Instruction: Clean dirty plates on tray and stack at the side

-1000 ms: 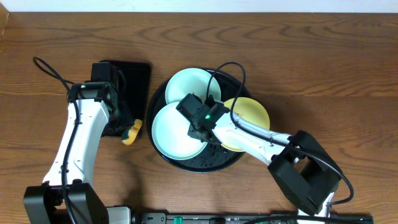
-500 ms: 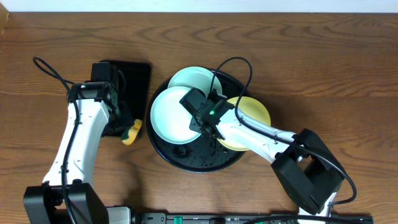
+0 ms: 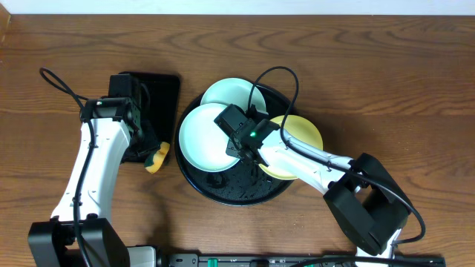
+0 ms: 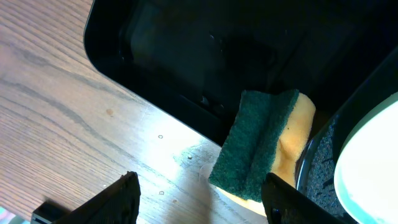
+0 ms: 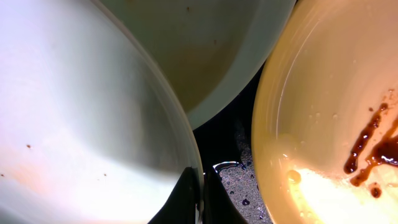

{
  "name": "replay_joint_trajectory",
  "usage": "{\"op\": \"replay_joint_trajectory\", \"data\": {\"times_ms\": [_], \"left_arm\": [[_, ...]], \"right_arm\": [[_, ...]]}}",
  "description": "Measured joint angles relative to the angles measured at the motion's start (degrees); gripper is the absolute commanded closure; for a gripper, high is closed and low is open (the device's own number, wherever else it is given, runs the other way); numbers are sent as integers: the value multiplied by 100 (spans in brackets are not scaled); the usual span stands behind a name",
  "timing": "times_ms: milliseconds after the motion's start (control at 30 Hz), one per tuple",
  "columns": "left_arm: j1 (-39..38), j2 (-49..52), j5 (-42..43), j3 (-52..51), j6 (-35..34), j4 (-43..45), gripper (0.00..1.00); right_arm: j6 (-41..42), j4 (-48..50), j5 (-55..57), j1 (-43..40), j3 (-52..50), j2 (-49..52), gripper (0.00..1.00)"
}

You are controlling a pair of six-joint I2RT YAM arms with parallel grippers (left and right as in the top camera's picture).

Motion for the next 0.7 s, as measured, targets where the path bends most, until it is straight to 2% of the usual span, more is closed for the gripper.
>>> {"op": "replay_joint_trajectory", "data": {"times_ms": [167, 333, 700], "left_arm": [[0, 0, 0, 0, 2, 0, 37], [0, 0, 4, 0, 2, 42, 37], [0, 0, 42, 0, 2, 59, 37]], "right_arm": [[-221, 0, 26, 0, 0, 0, 98], [-782, 24, 46, 0, 2, 0, 98], [-3254, 197, 70, 0, 15, 0, 98]]}}
